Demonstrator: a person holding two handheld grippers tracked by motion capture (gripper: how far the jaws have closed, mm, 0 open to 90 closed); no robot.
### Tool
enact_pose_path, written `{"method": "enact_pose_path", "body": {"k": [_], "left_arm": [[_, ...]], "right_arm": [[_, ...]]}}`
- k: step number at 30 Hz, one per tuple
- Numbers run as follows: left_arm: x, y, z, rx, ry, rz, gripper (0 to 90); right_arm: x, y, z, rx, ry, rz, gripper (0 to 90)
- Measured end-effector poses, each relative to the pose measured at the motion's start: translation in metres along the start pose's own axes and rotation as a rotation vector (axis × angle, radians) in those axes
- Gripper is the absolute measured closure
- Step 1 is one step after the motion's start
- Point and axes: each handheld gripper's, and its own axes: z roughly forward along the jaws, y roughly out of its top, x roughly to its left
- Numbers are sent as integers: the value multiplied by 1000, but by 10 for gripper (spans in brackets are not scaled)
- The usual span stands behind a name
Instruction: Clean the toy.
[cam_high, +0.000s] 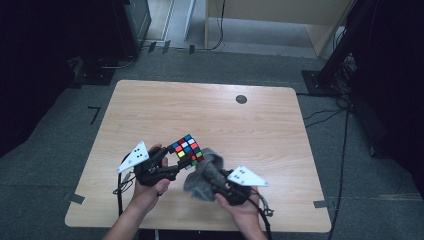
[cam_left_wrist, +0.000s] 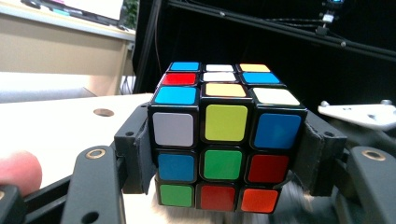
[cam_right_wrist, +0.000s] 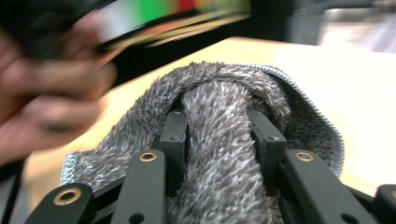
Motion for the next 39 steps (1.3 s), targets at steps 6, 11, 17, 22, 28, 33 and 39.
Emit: {"method": "enact_pose_path", "body": {"k": [6, 11, 17, 22, 28, 33, 39], "left_arm": [[-10, -8, 11, 71, 20, 46, 345], [-6, -5, 7, 56, 37, 38, 345], [-1, -4, 5, 42, 38, 8, 345], [-9, -10, 13, 83, 29, 45, 345], [-9, -6, 10, 64, 27, 49, 345], [-3, -3, 5, 47, 41, 26, 345], [-8, -8, 11, 67, 21, 27, 345]], "right_arm": [[23, -2, 9, 12, 59, -105, 621], [-17, 6, -14, -77, -115, 70, 651], [-22, 3, -15, -56, -118, 90, 658], [17, -2, 7, 48, 64, -74, 643], [4, 7, -4, -15, -8, -36, 646], [-31, 9, -22, -83, -144, 92, 653], [5, 1, 1, 12, 21, -19, 648]]}}
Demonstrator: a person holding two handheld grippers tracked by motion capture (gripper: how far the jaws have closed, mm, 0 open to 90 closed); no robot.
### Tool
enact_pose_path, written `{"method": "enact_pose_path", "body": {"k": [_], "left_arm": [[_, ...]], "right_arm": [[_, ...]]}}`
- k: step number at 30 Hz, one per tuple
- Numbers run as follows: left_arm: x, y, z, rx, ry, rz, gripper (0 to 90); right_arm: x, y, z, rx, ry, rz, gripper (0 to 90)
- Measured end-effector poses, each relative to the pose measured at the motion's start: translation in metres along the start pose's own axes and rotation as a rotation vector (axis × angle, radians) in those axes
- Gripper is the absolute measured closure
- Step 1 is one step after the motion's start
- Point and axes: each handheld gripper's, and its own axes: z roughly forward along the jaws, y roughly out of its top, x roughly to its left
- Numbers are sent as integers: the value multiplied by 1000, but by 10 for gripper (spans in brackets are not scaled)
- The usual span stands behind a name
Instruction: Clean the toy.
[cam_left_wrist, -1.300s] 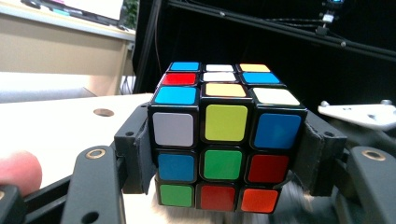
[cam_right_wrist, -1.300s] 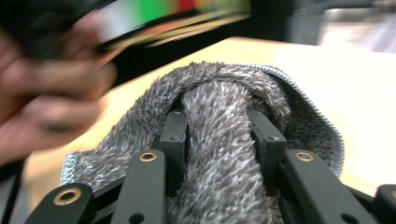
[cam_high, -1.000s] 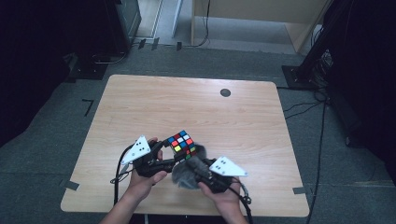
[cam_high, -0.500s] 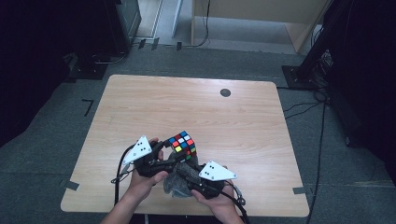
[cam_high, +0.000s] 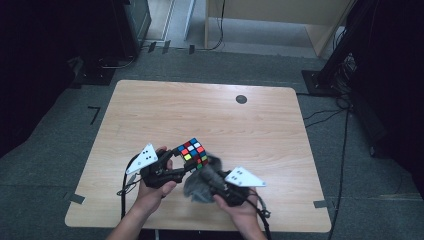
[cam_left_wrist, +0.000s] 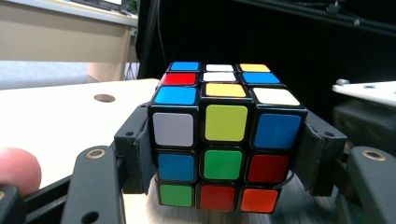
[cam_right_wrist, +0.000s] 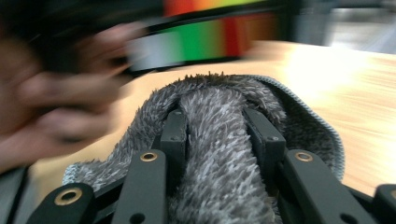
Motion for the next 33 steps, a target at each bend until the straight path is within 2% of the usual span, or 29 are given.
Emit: {"method": "enact_pose_path", "body": {"k": [1, 2, 3, 4, 7, 11, 13, 15, 17, 19, 21, 22, 24, 27, 28, 29, 30, 31, 32, 33], "left_arm": [[-2, -1, 2, 8, -2, 8, 345], [-4, -2, 3, 15, -3, 19, 345], [-6, -2, 4, 21, -4, 30, 345], [-7, -3, 4, 24, -7, 37, 345], [-6, -1, 3, 2, -17, 22, 345], [-2, 1, -1, 1, 6, 26, 345], [0, 1, -1, 1, 10, 20, 346], [1, 1, -1, 5, 0, 16, 345], [2, 0, 0, 25, -44, 22, 345], [0, -1, 2, 52, -89, 57, 346], [-5, -3, 3, 59, -113, 91, 345], [-6, -3, 4, 53, -126, 88, 345], [-9, -2, 3, 29, -149, 82, 345], [-10, 0, 0, 5, -155, 84, 345], [-9, 0, -1, -1, -152, 85, 345], [-8, 1, -2, -10, -155, 78, 345], [-6, 2, -3, -10, -156, 78, 345], [-6, 2, -3, 4, -139, 99, 345], [-7, 2, -2, 23, -116, 134, 345], [-11, 0, 0, 67, -71, 204, 345]], "right_arm": [[10, -1, 4, 18, 23, -42, 647], [18, -2, 7, 23, 27, -87, 647], [23, -2, 8, 20, 28, -113, 648], [23, -1, 7, 7, 24, -115, 649], [6, 6, -5, -35, -35, -64, 665], [-27, 10, -23, -128, -175, 70, 672], [-37, 12, -31, -157, -217, 84, 672], [-41, 16, -38, -199, -217, 97, 672], [-39, 23, -45, -242, -191, 86, 672], [-34, 31, -50, -291, -152, 76, 672], [-28, 37, -54, -328, -115, 69, 674], [-24, 37, -53, -332, -98, 70, 677], [-21, 34, -47, -300, -80, 78, 682], [-20, 21, -34, -248, -74, 122, 691], [-22, 17, -30, -215, -64, 138, 690], [-25, 14, -25, -160, -59, 144, 689], [-27, 13, -23, -112, -75, 140, 689], [-29, 12, -23, -100, -103, 135, 690], [-32, 14, -26, -117, -127, 136, 691], [-33, 16, -30, -138, -140, 138, 692]]}}
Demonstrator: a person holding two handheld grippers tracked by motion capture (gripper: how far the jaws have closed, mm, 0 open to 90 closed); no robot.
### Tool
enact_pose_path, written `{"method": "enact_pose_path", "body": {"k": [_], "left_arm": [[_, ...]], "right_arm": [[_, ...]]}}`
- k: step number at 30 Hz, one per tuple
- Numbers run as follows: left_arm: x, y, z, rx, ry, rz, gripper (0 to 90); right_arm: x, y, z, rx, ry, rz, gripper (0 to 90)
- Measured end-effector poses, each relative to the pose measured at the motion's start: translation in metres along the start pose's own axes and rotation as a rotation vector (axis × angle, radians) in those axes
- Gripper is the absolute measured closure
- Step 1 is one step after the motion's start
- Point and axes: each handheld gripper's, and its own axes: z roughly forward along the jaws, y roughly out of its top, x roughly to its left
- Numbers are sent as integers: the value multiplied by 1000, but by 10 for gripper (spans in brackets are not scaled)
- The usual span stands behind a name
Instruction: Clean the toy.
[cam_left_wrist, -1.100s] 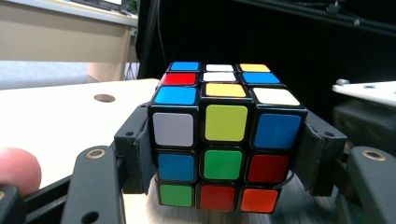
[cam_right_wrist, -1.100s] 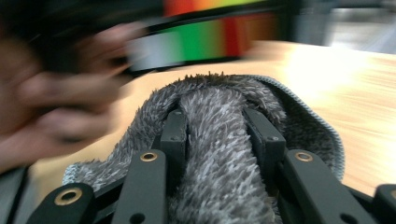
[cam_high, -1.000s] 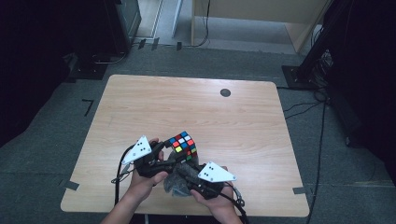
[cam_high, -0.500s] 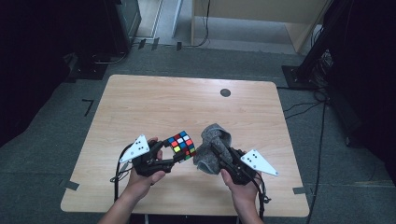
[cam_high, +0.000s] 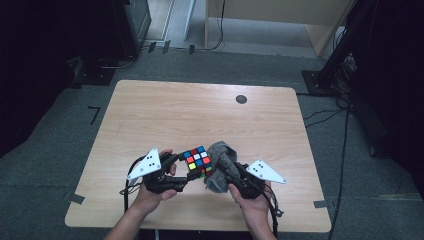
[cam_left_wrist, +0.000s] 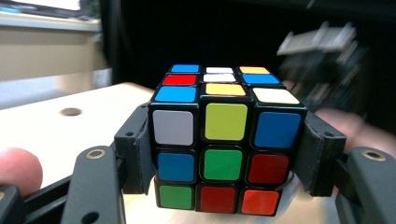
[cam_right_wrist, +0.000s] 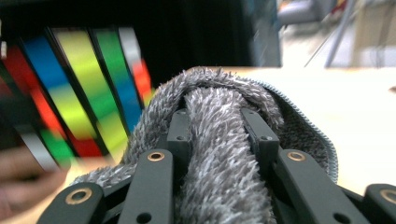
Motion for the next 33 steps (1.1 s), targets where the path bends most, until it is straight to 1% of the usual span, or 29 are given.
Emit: {"method": "enact_pose_path", "body": {"k": [1, 2, 3, 5, 7, 8, 9, 10, 11, 12, 13, 14, 15, 17, 19, 21, 22, 23, 24, 25, 26, 28, 29, 30, 31, 32, 33], "left_arm": [[-3, -1, 3, 40, 27, 49, 345], [-6, -3, 5, 64, 42, 78, 345], [-9, -4, 8, 82, 50, 103, 345], [-15, -5, 13, 95, 34, 121, 345], [-21, -6, 17, 106, 15, 145, 345], [-24, -6, 18, 118, 16, 168, 345], [-27, -7, 19, 134, 23, 201, 345], [-29, -7, 20, 141, 26, 213, 345], [-30, -8, 20, 149, 30, 224, 345], [-30, -8, 21, 152, 32, 223, 345], [-29, -8, 21, 153, 34, 220, 345], [-28, -8, 21, 150, 32, 215, 345], [-28, -8, 21, 148, 31, 212, 345], [-27, -9, 21, 147, 33, 209, 345], [-25, -8, 20, 135, 32, 195, 345], [-21, -6, 17, 115, 36, 158, 345], [-18, -6, 16, 98, 38, 122, 345], [-14, -5, 14, 82, 41, 81, 345], [-9, -5, 12, 61, 48, 34, 345], [-5, -5, 10, 41, 62, -13, 345], [-1, -5, 8, 22, 77, -63, 345], [9, -5, 4, -14, 108, -163, 345], [12, -6, 3, -26, 118, -197, 345], [16, -7, 2, -39, 133, -235, 345], [18, -7, 1, -52, 145, -269, 345], [20, -8, 0, -62, 153, -290, 345], [20, -8, -1, -73, 160, -307, 345]], "right_arm": [[1, 7, -7, -47, -20, -10, 692], [4, 13, -12, -83, -32, -34, 692], [7, 17, -15, -106, -35, -57, 692], [17, 24, -21, -149, -12, -116, 692], [30, 27, -22, -149, 25, -177, 689], [35, 27, -20, -139, 52, -200, 687], [39, 26, -18, -127, 78, -218, 686], [42, 23, -15, -110, 107, -231, 685], [44, 22, -14, -96, 115, -235, 684], [44, 20, -12, -83, 115, -254, 682], [42, 19, -11, -78, 106, -254, 680], [36, 20, -10, -73, 93, -239, 680], [31, 20, -11, -71, 64, -228, 681], [22, 20, -12, -63, -9, -232, 683], [11, 21, -14, -57, -53, -206, 681], [-1, 18, -13, -43, -112, -187, 671], [-8, 16, -11, -28, -138, -182, 658], [-13, 12, -9, -1, -159, -181, 632], [-19, 9, -6, 24, -168, -181, 579], [-22, 6, -3, 47, -169, -169, 507], [-24, 4, -1, 58, -176, -159, 449], [-23, 5, 0, 31, -186, -170, 373], [-19, 6, -1, 2, -179, -185, 335], [-16, 7, -1, -12, -169, -197, 320], [-11, 8, -1, -27, -144, -211, 303], [-6, 8, 0, -33, -109, -219, 286], [-1, 6, 2, -27, -68, -220, 269]]}}
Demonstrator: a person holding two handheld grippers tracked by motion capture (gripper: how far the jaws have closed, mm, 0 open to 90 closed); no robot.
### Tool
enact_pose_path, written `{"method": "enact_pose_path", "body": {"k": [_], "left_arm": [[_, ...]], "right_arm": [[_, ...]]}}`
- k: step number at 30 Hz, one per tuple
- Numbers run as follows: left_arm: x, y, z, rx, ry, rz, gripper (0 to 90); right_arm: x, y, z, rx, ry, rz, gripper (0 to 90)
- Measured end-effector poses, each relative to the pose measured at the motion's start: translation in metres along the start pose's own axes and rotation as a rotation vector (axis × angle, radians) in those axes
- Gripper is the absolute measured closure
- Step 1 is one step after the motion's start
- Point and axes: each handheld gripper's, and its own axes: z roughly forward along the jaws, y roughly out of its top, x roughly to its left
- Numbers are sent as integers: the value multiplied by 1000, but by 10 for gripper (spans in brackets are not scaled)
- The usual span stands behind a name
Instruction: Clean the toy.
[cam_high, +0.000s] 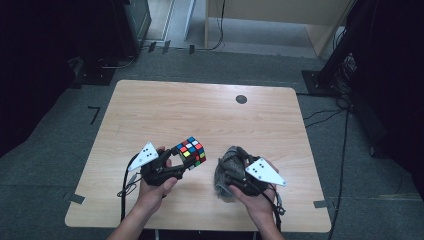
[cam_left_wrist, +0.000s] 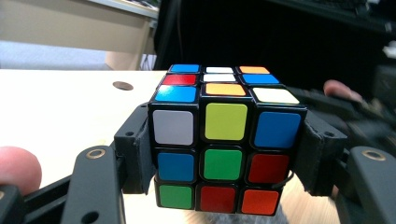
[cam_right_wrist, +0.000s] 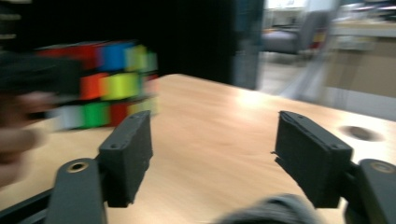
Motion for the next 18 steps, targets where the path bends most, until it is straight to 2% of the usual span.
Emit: {"method": "enact_pose_path", "body": {"k": [3, 6, 7, 11, 14, 16, 18], "left_arm": [[-8, 0, 1, -22, 0, -7, 345], [-19, 0, 3, -33, -6, -10, 345], [-22, -1, 4, -30, -22, -20, 344], [-32, -4, 10, -4, -76, -47, 344], [-35, -6, 13, 11, -97, -66, 344], [-34, -6, 13, 8, -91, -77, 343], [-32, -6, 14, 19, -104, -80, 341]], "right_arm": [[22, -6, 9, 21, 102, -10, 212], [40, -8, 13, 12, 160, -52, 194], [45, -8, 13, 6, 164, -66, 194], [54, -7, 11, -30, 96, -88, 214], [56, -8, 7, -50, 51, -135, 302], [56, -8, 6, -58, 45, -138, 325], [54, -8, 5, -53, 40, -147, 345]]}}
